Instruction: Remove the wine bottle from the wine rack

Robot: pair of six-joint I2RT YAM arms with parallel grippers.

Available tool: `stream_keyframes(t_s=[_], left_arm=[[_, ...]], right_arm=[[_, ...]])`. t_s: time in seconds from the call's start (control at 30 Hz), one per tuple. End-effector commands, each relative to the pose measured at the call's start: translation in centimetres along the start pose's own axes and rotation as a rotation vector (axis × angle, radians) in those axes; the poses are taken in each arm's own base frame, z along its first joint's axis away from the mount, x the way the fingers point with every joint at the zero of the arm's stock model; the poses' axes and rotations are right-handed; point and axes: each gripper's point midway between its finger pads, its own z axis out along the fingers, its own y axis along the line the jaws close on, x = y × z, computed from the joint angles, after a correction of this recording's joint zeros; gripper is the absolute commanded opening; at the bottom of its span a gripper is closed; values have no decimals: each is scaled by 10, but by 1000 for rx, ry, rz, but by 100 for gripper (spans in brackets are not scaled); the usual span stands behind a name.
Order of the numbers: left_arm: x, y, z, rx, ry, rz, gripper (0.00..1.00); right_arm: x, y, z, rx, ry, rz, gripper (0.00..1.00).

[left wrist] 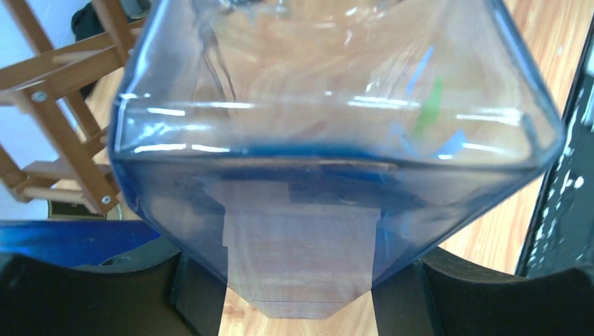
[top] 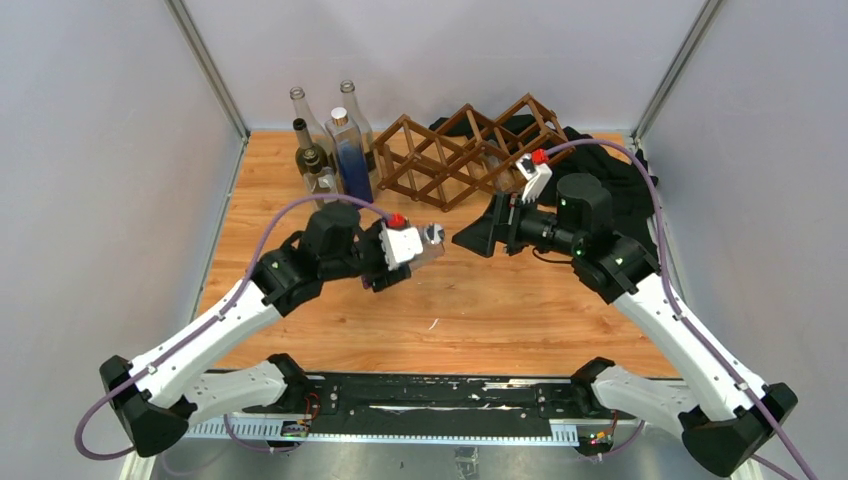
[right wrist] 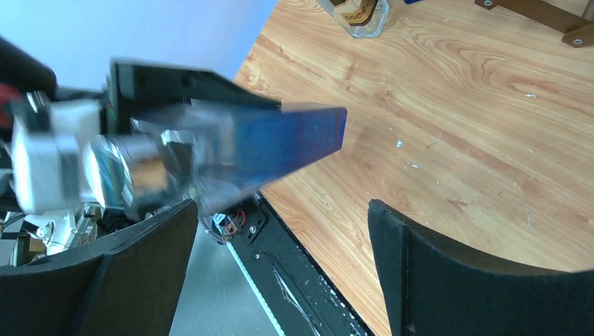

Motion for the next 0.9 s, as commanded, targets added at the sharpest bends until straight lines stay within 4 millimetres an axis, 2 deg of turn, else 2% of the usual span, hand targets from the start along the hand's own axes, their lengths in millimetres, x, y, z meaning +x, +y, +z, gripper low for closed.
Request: stream_keyframes(t_s=[0.0, 0.03, 0.17, 0.23, 0.33, 0.43, 0.63, 0.87], left_arm=[[-87, 57, -33, -110, -273, -172, 0], [-87, 64, -34, -102, -272, -223, 0], [-95, 71, -41, -19, -302, -366, 0], [-99, 64, -44, 62, -320, -404, 0], [-97, 36, -46, 233, -292, -423, 0], [-96, 16, -49, 347, -286, -445, 0], [-95, 5, -53, 390, -285, -461, 0], [-91, -12, -59, 478, -265, -486, 0]], right_arm=[[-1, 2, -9, -33, -36, -63, 94], [-2, 4, -9, -51, -46, -74, 95], [-3, 17, -3, -158, -77, -105, 95], [-4, 21, 2, -192, -83, -121, 95], [-10, 30, 10, -223, -88, -157, 96], [-19, 50, 19, -291, -114, -213, 96], [-13, 83, 38, -393, -96, -275, 96], [-21, 103, 51, -448, -137, -300, 96]])
